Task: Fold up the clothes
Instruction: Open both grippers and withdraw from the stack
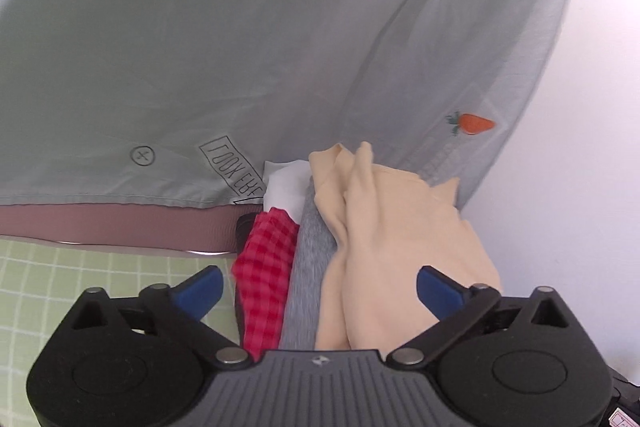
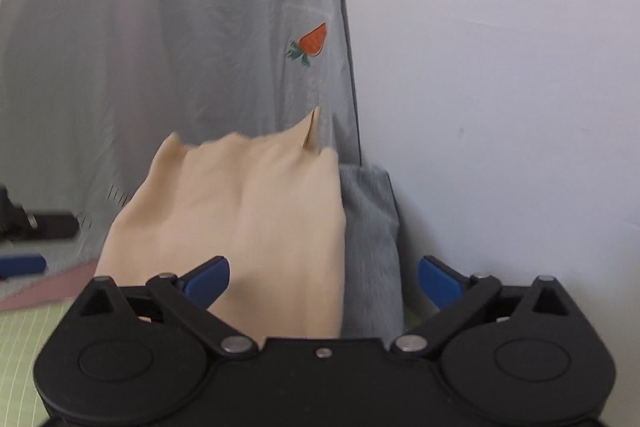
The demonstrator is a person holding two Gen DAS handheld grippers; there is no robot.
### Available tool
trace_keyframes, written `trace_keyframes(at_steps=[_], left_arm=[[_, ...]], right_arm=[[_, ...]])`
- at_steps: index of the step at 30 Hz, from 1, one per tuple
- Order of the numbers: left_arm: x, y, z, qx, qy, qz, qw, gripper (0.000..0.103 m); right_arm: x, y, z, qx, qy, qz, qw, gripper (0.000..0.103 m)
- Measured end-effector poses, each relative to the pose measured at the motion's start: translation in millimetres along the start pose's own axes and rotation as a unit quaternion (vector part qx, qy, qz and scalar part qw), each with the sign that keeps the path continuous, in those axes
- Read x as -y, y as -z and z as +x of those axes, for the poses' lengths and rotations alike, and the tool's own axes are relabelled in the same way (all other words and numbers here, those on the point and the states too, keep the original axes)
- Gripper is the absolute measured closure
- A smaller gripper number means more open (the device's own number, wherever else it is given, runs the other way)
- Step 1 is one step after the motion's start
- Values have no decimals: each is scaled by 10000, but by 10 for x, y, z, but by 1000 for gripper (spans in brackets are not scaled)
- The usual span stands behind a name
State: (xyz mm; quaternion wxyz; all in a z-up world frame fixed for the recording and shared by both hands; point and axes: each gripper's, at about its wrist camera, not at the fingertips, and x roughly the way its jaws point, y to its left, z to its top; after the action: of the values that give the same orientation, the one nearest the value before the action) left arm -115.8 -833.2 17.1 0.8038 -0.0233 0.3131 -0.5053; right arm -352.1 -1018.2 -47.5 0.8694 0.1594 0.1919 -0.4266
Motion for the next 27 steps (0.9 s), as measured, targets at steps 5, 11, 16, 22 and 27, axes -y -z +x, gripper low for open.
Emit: trace_keyframes(at_steps=[5,11,16,22,27], left_arm=[[-2,406,-808,-22,25,-257,9997,0],[109,887,-1583,-376,-369,389,9979,0],[78,1186,-1955,-562,-414,409,9967,0],[134,1366,-2222,-493,-493,678,9953,0],[242,1411,-2349,-295,-371,863,9951,0]], right_arm=[[-126,253,-686,-516,-147,145,9985,0],[-285,625,-1609,-584,-215,-34,9981,0],[-387,844,-2191,-565,-195,-124,9981,0],[-429,1040,-2597,-558,-89,-186,9982,0],[-399,1102,-2778,-558,-5,-254,9981,0]])
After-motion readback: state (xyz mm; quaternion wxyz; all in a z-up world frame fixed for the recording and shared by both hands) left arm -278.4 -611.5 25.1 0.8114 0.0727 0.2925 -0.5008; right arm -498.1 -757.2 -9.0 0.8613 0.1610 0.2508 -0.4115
